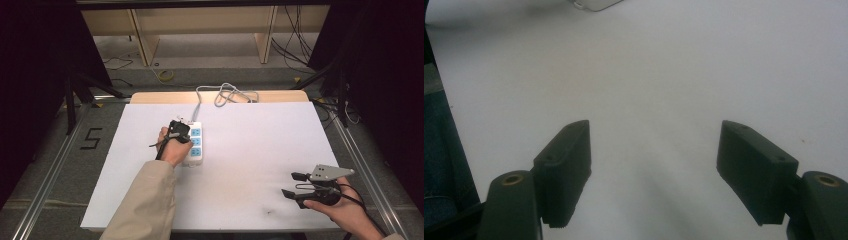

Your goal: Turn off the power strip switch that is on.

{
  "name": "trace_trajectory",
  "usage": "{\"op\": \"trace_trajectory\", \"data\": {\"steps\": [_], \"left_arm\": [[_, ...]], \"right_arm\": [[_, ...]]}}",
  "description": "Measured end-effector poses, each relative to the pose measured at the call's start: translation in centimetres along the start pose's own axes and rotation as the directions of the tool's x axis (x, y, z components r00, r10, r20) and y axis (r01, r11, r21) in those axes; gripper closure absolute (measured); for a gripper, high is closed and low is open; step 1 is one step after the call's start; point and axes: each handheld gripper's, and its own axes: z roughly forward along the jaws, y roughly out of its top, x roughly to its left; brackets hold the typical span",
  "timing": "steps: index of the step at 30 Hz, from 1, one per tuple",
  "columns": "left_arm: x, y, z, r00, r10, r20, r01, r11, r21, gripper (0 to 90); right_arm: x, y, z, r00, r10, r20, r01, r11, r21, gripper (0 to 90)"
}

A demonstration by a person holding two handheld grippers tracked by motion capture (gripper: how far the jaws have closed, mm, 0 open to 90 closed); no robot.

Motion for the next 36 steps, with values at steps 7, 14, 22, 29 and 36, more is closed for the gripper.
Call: {"op": "trace_trajectory", "data": {"steps": [7,14,22,29,36], "left_arm": [[-0.02,0.00,0.00,1.0000,0.003,0.000,-0.003,1.0000,0.000,90.0],[-0.03,-0.01,0.00,1.0000,0.004,0.000,-0.004,1.0000,-0.001,90.0],[-0.03,-0.02,-0.01,1.0000,0.004,0.000,-0.004,1.0000,-0.003,90.0],[0.10,-0.01,-0.03,1.0000,0.003,0.005,-0.003,1.0000,0.000,90.0],[-0.04,-0.02,-0.01,1.0000,0.004,-0.001,-0.004,1.0000,-0.003,90.0]], "right_arm": [[-0.01,0.02,0.00,1.0000,0.000,0.000,0.000,1.000,0.000,30.4],[-0.01,0.01,0.00,1.0000,0.001,0.000,-0.001,1.000,0.000,30.4],[-0.01,0.03,0.01,1.0000,0.002,0.001,-0.002,1.000,0.000,30.4],[-0.01,0.03,0.01,1.0000,0.001,0.000,-0.001,1.000,0.000,30.4],[0.00,0.06,0.01,1.0000,-0.003,0.001,0.003,1.000,-0.002,30.4]]}}
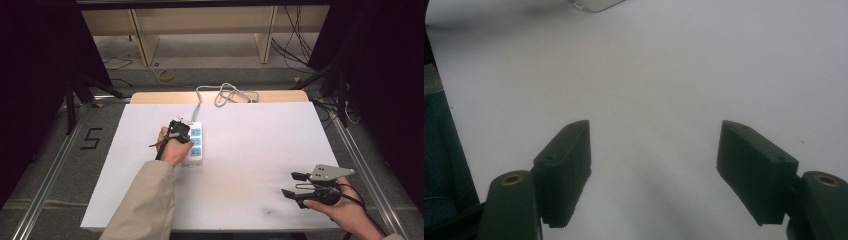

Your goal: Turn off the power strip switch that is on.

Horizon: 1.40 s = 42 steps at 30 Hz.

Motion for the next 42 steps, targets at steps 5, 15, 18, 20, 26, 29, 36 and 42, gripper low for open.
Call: {"op": "trace_trajectory", "data": {"steps": [5,15,18,20,26,29,36,42], "left_arm": [[0.0,0.0,0.0,1.0000,0.001,0.000,-0.001,1.0000,-0.002,90.0],[0.2,-0.1,0.0,0.9999,-0.006,0.009,0.006,1.0000,-0.007,90.0],[0.1,-0.1,0.0,1.0000,0.008,0.006,-0.008,0.9999,-0.007,90.0],[0.2,-0.1,0.0,0.9999,-0.003,0.010,0.004,0.9999,-0.011,90.0],[0.4,-0.2,-0.2,0.9998,-0.018,0.011,0.019,0.9992,-0.036,90.0],[0.6,-0.2,-0.4,0.9998,-0.017,0.013,0.017,0.9994,-0.029,90.0],[0.7,-0.1,-0.9,0.9998,-0.017,0.008,0.018,0.9980,-0.060,89.9],[0.8,-0.2,-1.6,1.0000,-0.006,0.002,0.006,0.9957,-0.092,89.8]], "right_arm": [[0.0,0.0,0.0,1.0000,0.001,-0.001,-0.001,1.000,0.001,30.4],[0.0,0.0,0.0,1.0000,-0.002,-0.002,0.002,1.000,-0.005,30.4],[0.0,0.1,0.0,1.0000,-0.002,-0.001,0.002,1.000,-0.006,30.4],[0.1,0.1,0.0,1.0000,-0.002,-0.001,0.002,1.000,-0.007,30.4],[0.0,0.0,-0.1,1.0000,-0.006,-0.002,0.006,1.000,-0.007,30.4],[0.0,0.1,-0.1,1.0000,-0.003,0.000,0.003,1.000,-0.009,30.4],[0.1,0.1,-0.1,1.0000,-0.003,-0.001,0.003,1.000,-0.011,30.3],[0.1,0.0,-0.2,1.0000,-0.002,-0.002,0.002,1.000,-0.010,30.3]]}}
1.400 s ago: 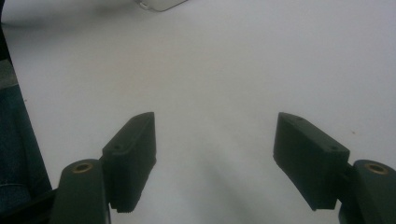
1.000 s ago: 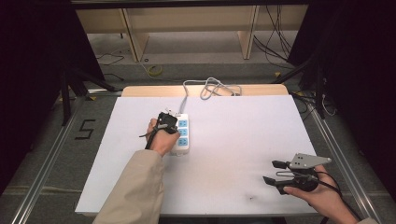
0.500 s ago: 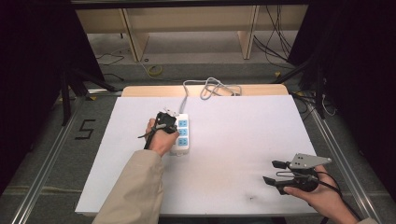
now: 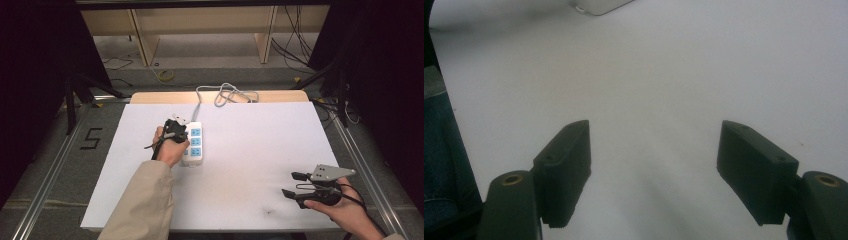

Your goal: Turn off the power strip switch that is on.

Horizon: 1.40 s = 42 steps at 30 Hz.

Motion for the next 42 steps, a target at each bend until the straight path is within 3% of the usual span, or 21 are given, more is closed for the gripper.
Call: {"op": "trace_trajectory", "data": {"steps": [5,6,13,21,26,35,38,42], "left_arm": [[0.0,0.1,-0.8,1.0000,0.005,0.007,-0.005,0.9997,-0.024,89.2],[0.0,0.1,-0.9,1.0000,0.001,0.009,-0.001,0.9995,-0.030,84.3],[0.3,-0.1,-1.6,0.9998,0.003,0.019,-0.002,0.9986,-0.054,78.6],[0.1,-0.5,-1.9,0.9963,-0.056,0.066,0.061,0.9955,-0.073,65.6],[0.0,-0.5,-2.5,0.9942,-0.069,0.082,0.077,0.9921,-0.099,54.6],[-0.4,-1.2,-3.7,0.9939,-0.042,0.102,0.054,0.9916,-0.117,37.5],[-0.5,-1.6,-3.9,0.9888,-0.040,0.144,0.057,0.9915,-0.117,37.2],[-0.8,-1.9,-4.4,0.9876,-0.028,0.154,0.047,0.9913,-0.123,35.9]], "right_arm": [[0.0,0.0,0.0,1.0000,0.005,0.002,-0.005,1.000,0.001,30.3],[0.0,0.0,0.0,1.0000,0.005,0.002,-0.005,1.000,0.001,30.3],[0.0,0.0,-0.1,1.0000,0.002,0.001,-0.002,1.000,-0.002,30.3],[0.0,-0.1,-0.1,1.0000,0.001,0.002,-0.001,1.000,-0.001,30.3],[0.0,0.0,-0.1,1.0000,0.001,0.002,-0.001,1.000,-0.001,30.3],[0.0,0.0,-0.1,1.0000,0.004,0.000,-0.004,1.000,-0.003,30.3],[0.1,0.0,-0.1,1.0000,0.002,0.000,-0.002,1.000,-0.002,30.3],[0.0,0.0,-0.1,1.0000,0.002,-0.001,-0.002,1.000,-0.002,30.3]]}}
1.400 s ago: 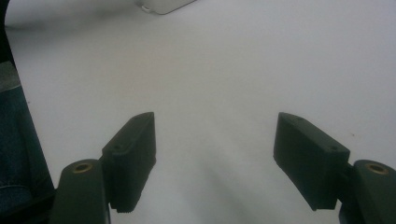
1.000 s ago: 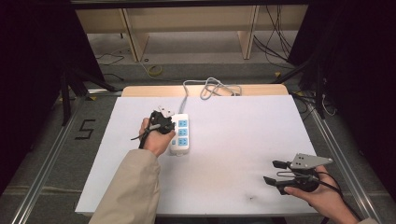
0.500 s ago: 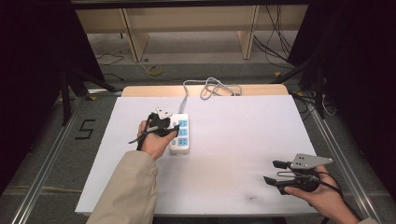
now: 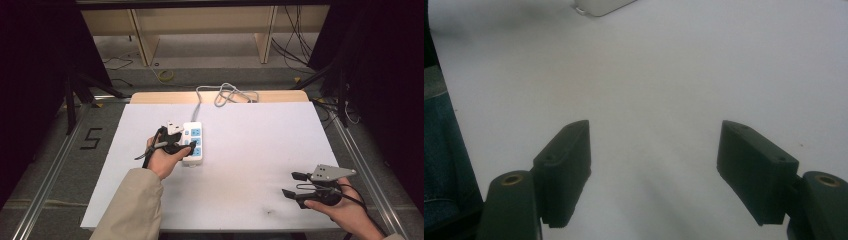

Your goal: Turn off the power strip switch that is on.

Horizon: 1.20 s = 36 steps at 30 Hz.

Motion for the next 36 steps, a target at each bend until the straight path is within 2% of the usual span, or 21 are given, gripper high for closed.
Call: {"op": "trace_trajectory", "data": {"steps": [2,4,6,15,36], "left_arm": [[-0.1,-0.1,-0.2,0.9997,0.023,0.003,-0.023,0.9997,-0.007,35.0],[-0.2,-0.1,-0.4,0.9978,0.066,-0.002,-0.066,0.9978,0.003,34.8],[-0.4,-0.3,-0.6,0.9973,0.074,-0.001,-0.074,0.9972,0.007,33.3],[-0.7,-1.0,-1.4,0.9965,0.083,0.010,-0.083,0.9965,-0.003,28.0],[-1.1,-2.7,-3.4,0.9908,0.132,0.030,-0.132,0.9913,-0.006,26.2]], "right_arm": [[0.0,0.0,0.0,1.0000,0.000,0.000,0.000,1.000,0.000,30.2],[0.0,0.0,0.0,1.0000,0.001,0.000,-0.001,1.000,0.001,30.3],[0.0,0.0,0.0,1.0000,0.002,-0.001,-0.002,1.000,0.001,30.3],[0.0,0.0,0.0,1.0000,-0.005,-0.003,0.005,1.000,0.001,30.2],[0.0,0.0,0.0,1.0000,-0.002,-0.001,0.002,1.000,-0.006,30.1]]}}
